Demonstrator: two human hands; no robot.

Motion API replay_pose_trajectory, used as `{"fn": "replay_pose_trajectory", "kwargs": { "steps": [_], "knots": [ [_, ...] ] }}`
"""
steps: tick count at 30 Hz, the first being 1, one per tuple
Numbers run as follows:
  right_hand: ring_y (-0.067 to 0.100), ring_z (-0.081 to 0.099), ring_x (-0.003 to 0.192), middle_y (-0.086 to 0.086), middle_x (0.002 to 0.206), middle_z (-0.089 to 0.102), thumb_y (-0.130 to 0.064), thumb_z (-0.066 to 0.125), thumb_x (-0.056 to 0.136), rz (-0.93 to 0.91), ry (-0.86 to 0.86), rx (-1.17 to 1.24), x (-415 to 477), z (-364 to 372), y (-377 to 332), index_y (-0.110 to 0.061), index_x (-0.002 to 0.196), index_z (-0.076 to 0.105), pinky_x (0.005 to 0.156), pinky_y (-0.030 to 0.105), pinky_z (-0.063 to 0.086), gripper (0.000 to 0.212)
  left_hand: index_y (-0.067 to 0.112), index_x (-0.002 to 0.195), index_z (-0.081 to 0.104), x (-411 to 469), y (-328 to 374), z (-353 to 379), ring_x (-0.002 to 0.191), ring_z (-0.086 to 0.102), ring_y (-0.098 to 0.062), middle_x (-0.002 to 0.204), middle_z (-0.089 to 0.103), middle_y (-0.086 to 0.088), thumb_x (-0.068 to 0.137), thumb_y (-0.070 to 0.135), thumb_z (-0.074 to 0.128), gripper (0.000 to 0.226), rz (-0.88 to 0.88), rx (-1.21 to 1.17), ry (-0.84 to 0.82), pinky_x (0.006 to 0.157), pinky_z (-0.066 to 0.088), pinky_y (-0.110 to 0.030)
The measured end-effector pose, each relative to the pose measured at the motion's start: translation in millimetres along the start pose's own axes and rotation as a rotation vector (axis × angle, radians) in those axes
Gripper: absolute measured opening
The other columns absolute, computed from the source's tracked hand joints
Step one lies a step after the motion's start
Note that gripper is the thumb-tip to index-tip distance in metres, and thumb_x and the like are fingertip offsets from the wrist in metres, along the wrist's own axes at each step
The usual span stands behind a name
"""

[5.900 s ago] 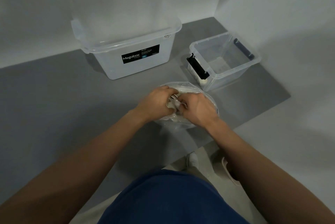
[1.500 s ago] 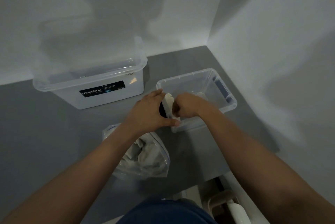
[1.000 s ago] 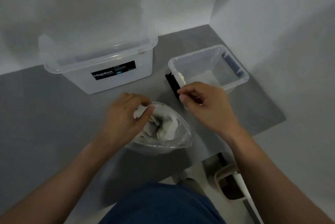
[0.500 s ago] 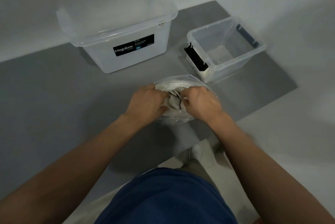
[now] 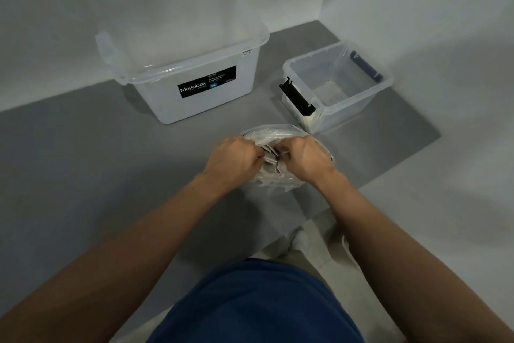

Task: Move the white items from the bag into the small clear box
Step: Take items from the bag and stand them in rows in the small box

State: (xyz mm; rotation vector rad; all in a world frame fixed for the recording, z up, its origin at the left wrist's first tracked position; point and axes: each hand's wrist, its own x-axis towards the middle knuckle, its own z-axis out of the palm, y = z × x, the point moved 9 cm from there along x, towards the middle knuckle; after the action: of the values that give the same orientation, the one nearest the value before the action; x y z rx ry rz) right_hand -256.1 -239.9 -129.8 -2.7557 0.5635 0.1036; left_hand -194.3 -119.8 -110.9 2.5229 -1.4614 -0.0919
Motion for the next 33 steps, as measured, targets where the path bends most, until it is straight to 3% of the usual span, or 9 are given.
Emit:
{"fn": "replay_pose_trajectory", "kwargs": {
  "steps": [4, 7, 10, 13, 17, 21, 24, 28, 33],
  "knots": [
    [0.02, 0.068, 0.106, -0.003, 0.114, 0.074, -0.013, 0.058, 0.083, -0.041, -0.078, 0.165, -4.8, -6.5, 1.8, -0.023, 0.122, 0.067, 0.089, 0.041, 0.057, 0.041, 0.025, 0.1, 0.077, -3.9, -25.3, -6.2, 0.084, 0.067, -0.017, 0.088, 0.075, 0.005, 0.096, 0.036, 0.063, 0.018, -0.158, -0.405, 0.036, 0.075, 0.054, -0.033],
    [0.005, 0.068, 0.108, -0.011, 0.117, 0.072, -0.015, 0.074, 0.083, 0.003, -0.151, 0.448, -9.0, -3.4, 2.0, -0.027, 0.13, 0.065, 0.1, 0.034, 0.055, 0.049, 0.023, 0.096, 0.079, -7.9, -38.8, -4.7, 0.078, 0.07, -0.009, 0.084, 0.077, 0.008, 0.095, 0.03, 0.07, 0.011, -0.298, -0.712, 0.042, 0.075, 0.052, -0.026],
    [0.016, 0.075, 0.095, 0.002, 0.099, 0.078, -0.012, 0.078, 0.087, 0.055, -0.076, 0.782, -14.2, -15.3, 1.6, -0.016, 0.11, 0.074, 0.094, 0.035, 0.059, 0.023, 0.008, 0.105, 0.078, -14.1, -38.7, -7.7, 0.069, 0.066, 0.001, 0.087, 0.077, -0.003, 0.096, 0.017, 0.07, 0.015, -0.407, -1.088, 0.085, 0.069, 0.048, -0.012],
    [0.019, 0.076, 0.086, 0.014, 0.099, 0.075, -0.006, 0.072, 0.093, 0.096, -0.015, 1.027, -20.7, -32.9, 0.1, -0.007, 0.107, 0.074, 0.081, 0.032, 0.062, 0.014, 0.002, 0.108, 0.076, -18.9, -36.0, -11.4, 0.061, 0.058, 0.006, 0.092, 0.075, -0.012, 0.095, 0.014, 0.069, 0.019, -0.435, -1.181, 0.104, 0.063, 0.044, -0.007],
    [0.009, 0.07, 0.09, -0.007, 0.104, 0.071, -0.017, 0.065, 0.098, -0.14, 0.075, 0.461, -19.9, -70.0, -11.1, -0.022, 0.112, 0.076, 0.086, 0.026, 0.056, 0.018, 0.017, 0.113, 0.075, -18.4, -34.3, -12.8, 0.057, 0.053, -0.001, 0.099, 0.075, 0.0, 0.087, 0.021, 0.079, 0.027, -0.403, -0.967, 0.084, 0.059, 0.045, -0.01],
    [0.018, 0.066, 0.096, 0.001, 0.105, 0.068, -0.01, 0.061, 0.098, -0.452, 0.085, 0.05, -24.5, -91.2, -47.3, -0.018, 0.117, 0.076, 0.087, 0.029, 0.052, 0.024, 0.024, 0.109, 0.073, -8.4, -15.4, -20.2, 0.064, 0.058, 0.003, 0.092, 0.069, 0.012, 0.083, 0.026, 0.083, 0.028, -0.292, -0.848, 0.038, 0.065, 0.046, -0.006],
    [0.021, 0.067, 0.094, 0.002, 0.104, 0.068, -0.012, 0.063, 0.097, -0.516, 0.112, 0.03, -26.9, -100.1, -61.1, -0.016, 0.117, 0.075, 0.084, 0.036, 0.054, 0.024, 0.019, 0.089, 0.072, -5.3, -8.9, -15.3, 0.054, 0.054, 0.001, 0.074, 0.066, 0.004, 0.087, 0.022, 0.079, 0.008, -0.292, -0.848, 0.014, 0.058, 0.044, -0.011],
    [0.013, 0.067, 0.088, -0.001, 0.102, 0.07, -0.017, 0.069, 0.094, -0.417, 0.153, 0.145, -24.4, -111.5, -45.7, -0.014, 0.115, 0.074, 0.083, 0.029, 0.056, 0.022, 0.013, 0.089, 0.072, -0.2, -15.5, -8.5, 0.056, 0.062, -0.007, 0.074, 0.072, -0.005, 0.087, 0.019, 0.079, 0.01, -0.337, -0.981, 0.022, 0.063, 0.056, -0.026],
    [0.01, 0.066, 0.084, -0.006, 0.096, 0.072, -0.019, 0.069, 0.095, -0.371, 0.167, 0.151, -21.8, -111.3, -38.1, -0.017, 0.104, 0.076, 0.08, 0.028, 0.055, 0.012, 0.018, 0.09, 0.075, 8.5, -11.9, -15.1, 0.05, 0.055, 0.005, 0.063, 0.067, 0.016, 0.086, 0.022, 0.081, 0.008, -0.276, -0.911, 0.044, 0.056, 0.04, -0.008]
  ]
}}
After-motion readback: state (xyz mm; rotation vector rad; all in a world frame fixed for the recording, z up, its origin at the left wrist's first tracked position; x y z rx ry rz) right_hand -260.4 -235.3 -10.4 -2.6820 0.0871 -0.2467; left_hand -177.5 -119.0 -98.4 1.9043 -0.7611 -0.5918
